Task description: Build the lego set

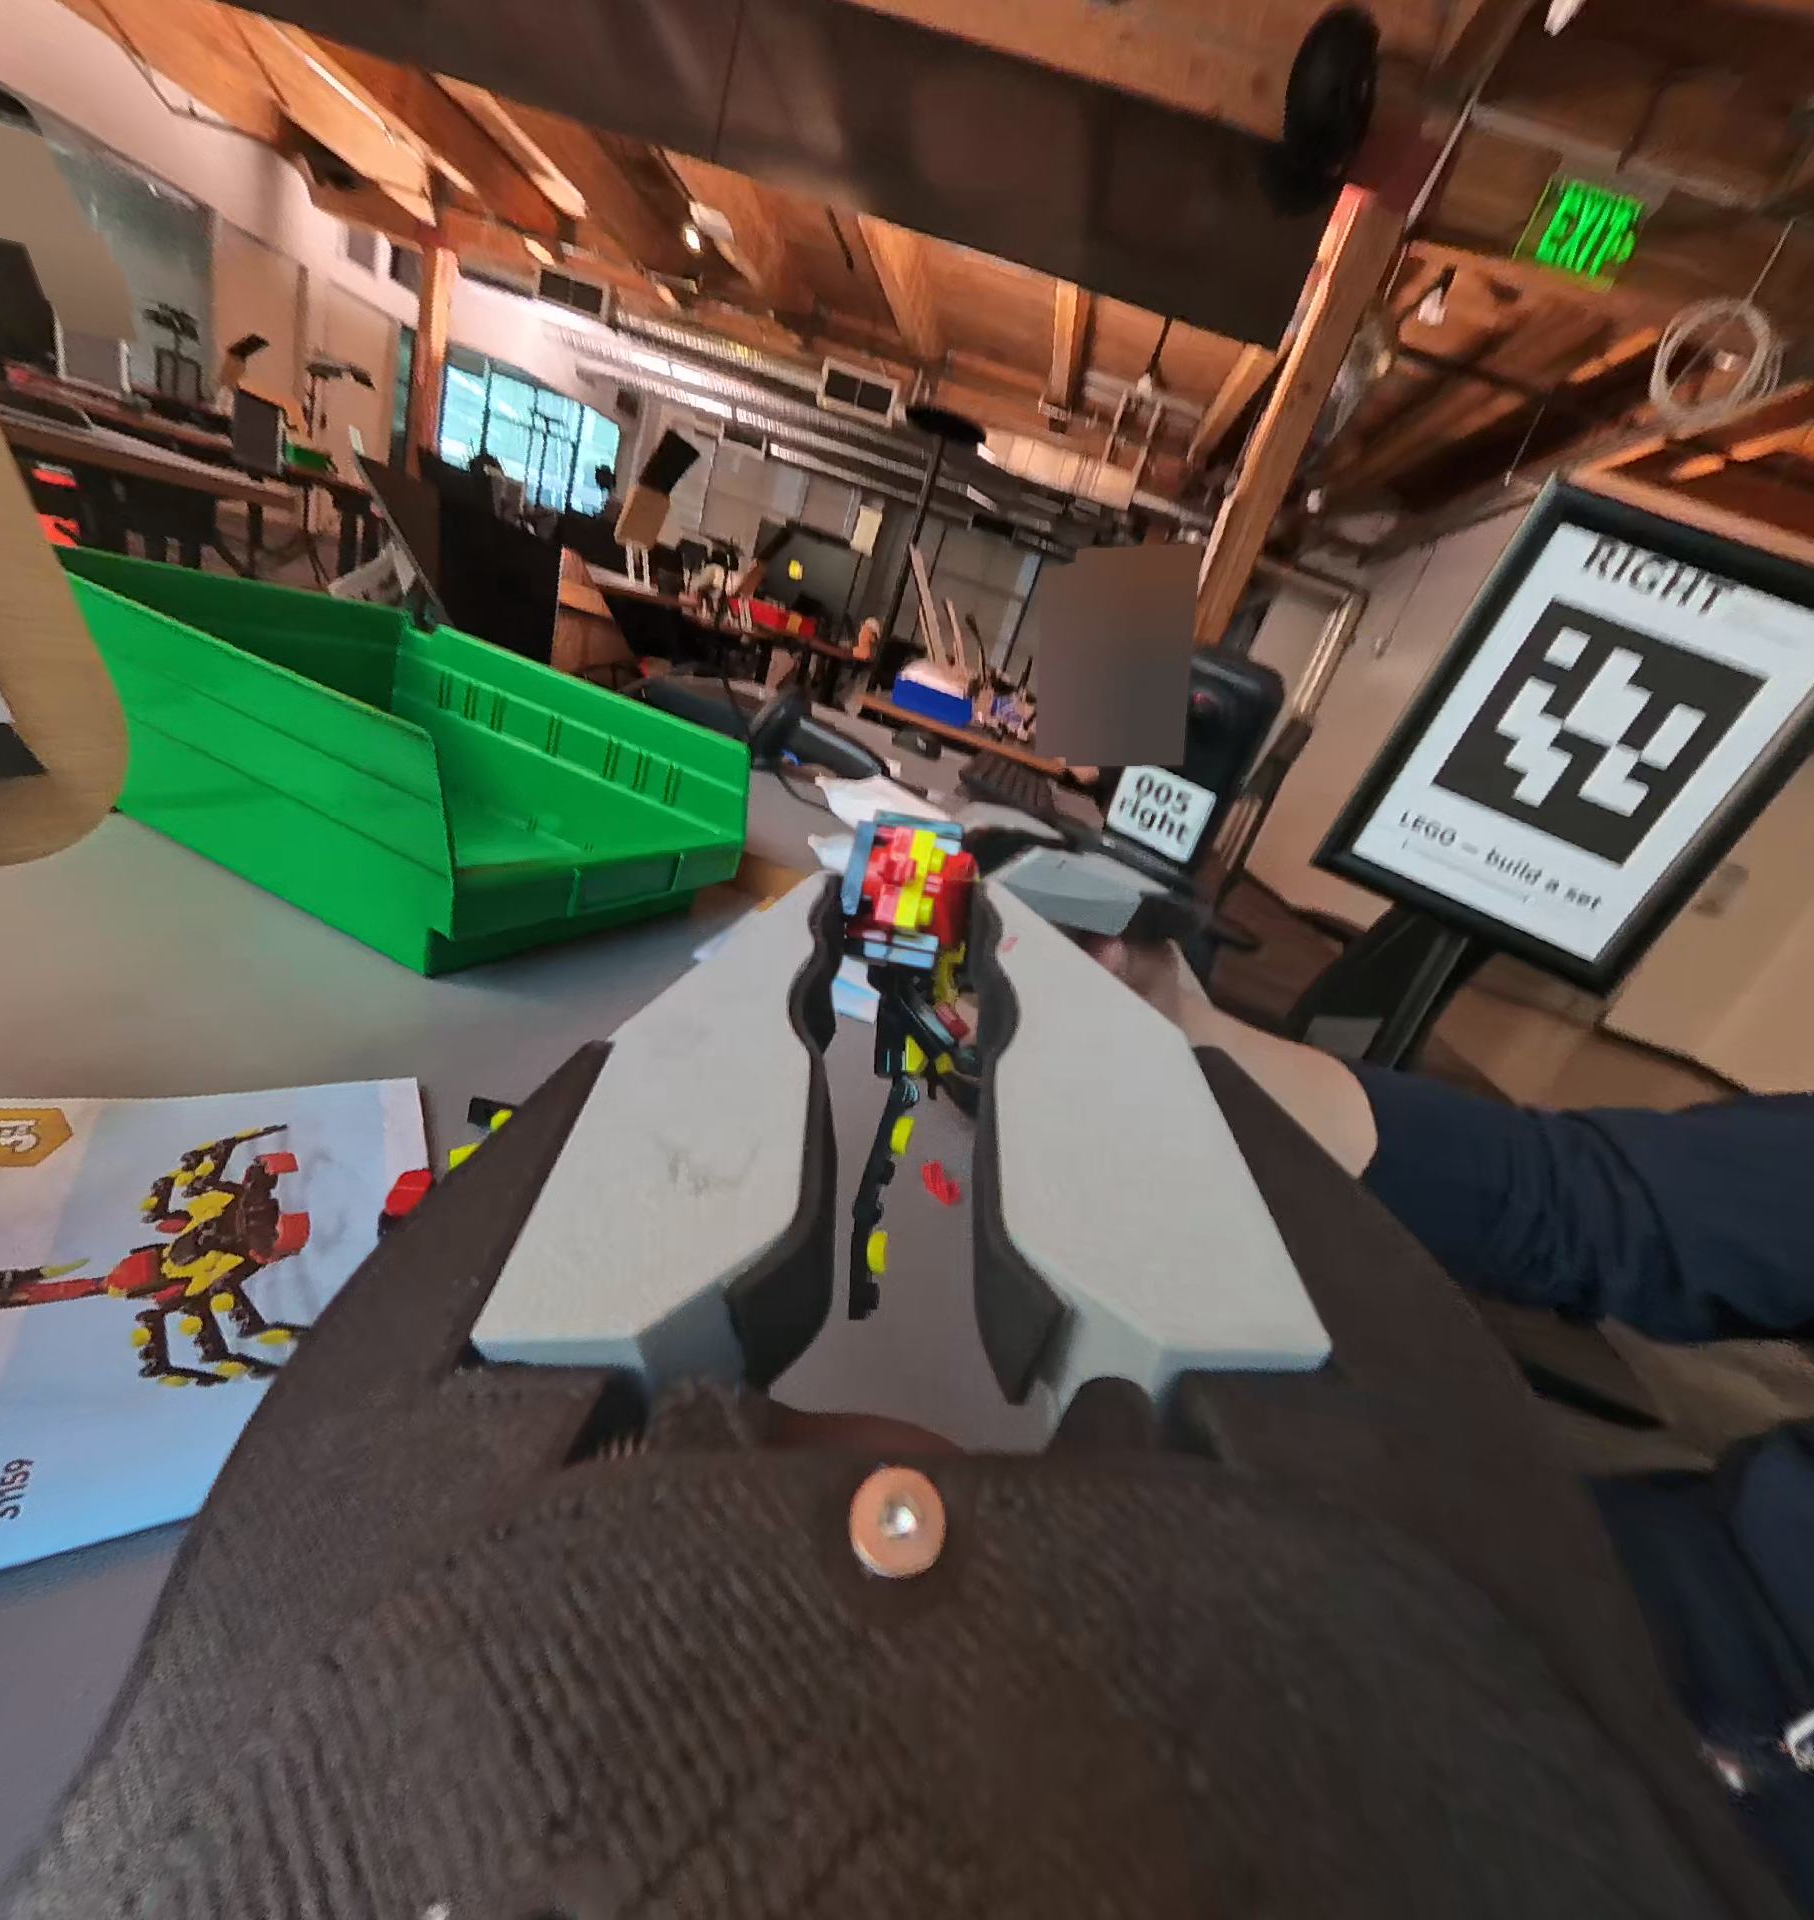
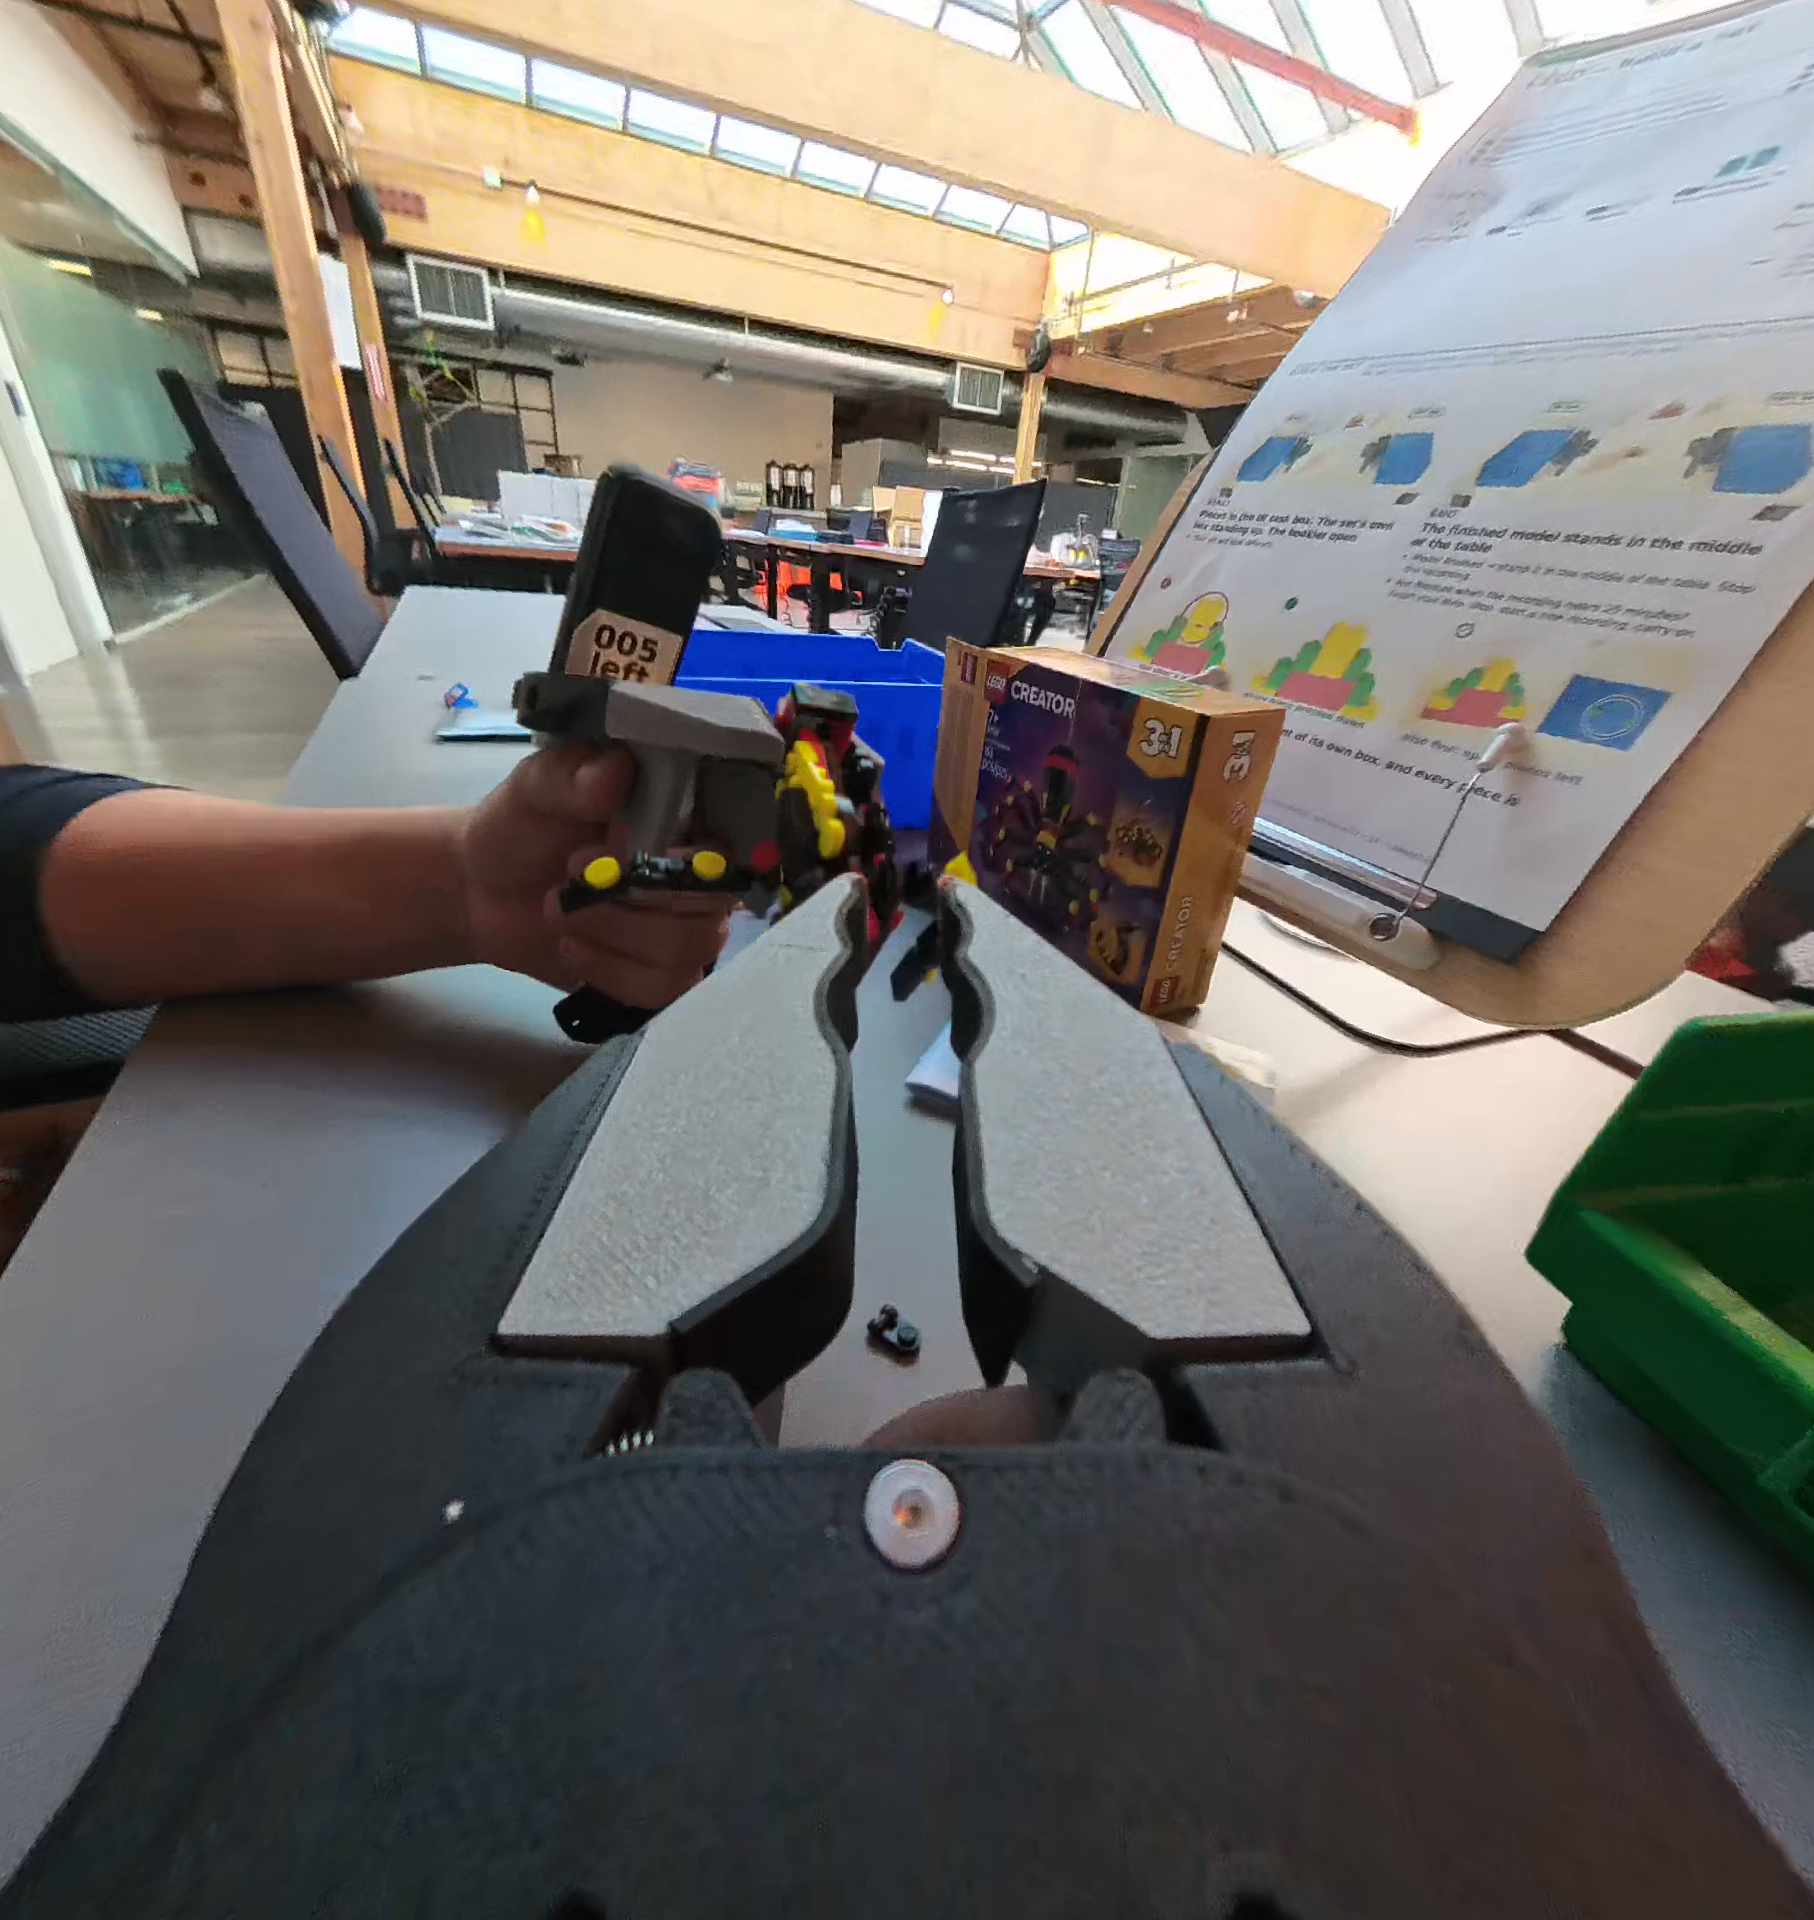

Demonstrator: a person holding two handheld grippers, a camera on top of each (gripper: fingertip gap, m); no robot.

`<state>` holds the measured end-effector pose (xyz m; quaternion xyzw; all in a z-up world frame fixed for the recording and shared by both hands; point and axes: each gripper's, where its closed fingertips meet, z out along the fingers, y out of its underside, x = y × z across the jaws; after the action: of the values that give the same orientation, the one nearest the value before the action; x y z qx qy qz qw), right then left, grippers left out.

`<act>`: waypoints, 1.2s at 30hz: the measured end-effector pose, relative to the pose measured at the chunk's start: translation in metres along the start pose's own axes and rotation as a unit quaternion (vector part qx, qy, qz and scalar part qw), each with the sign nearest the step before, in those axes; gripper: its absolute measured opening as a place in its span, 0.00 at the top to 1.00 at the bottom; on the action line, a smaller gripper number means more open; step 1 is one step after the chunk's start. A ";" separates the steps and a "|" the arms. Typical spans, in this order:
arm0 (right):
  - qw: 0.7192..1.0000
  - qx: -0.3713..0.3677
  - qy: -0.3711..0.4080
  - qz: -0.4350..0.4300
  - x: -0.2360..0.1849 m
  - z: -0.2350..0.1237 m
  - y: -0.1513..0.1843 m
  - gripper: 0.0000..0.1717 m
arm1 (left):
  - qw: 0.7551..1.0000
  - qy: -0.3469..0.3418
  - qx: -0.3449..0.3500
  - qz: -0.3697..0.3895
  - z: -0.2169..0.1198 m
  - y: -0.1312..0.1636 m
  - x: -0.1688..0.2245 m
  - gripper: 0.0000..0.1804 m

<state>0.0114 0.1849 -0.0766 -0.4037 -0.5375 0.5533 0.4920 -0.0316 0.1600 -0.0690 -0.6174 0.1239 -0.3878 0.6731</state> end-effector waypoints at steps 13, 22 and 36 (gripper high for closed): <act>0.992 -0.052 -0.079 0.089 -0.022 0.016 0.026 0.92 | 0.999 0.013 0.040 0.014 0.007 -0.003 0.012 0.88; 0.989 -0.013 -0.073 0.127 -0.009 0.009 0.013 0.93 | 1.000 0.019 0.008 0.017 0.008 0.002 0.015 0.88; 0.983 -0.093 0.072 -0.143 0.009 0.007 0.023 0.97 | 0.982 -0.106 -0.051 0.148 0.005 0.011 -0.013 0.77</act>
<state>0.0005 0.1933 -0.0982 -0.4056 -0.6017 0.3944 0.5638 -0.0331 0.1718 -0.0820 -0.6630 0.1618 -0.2093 0.7003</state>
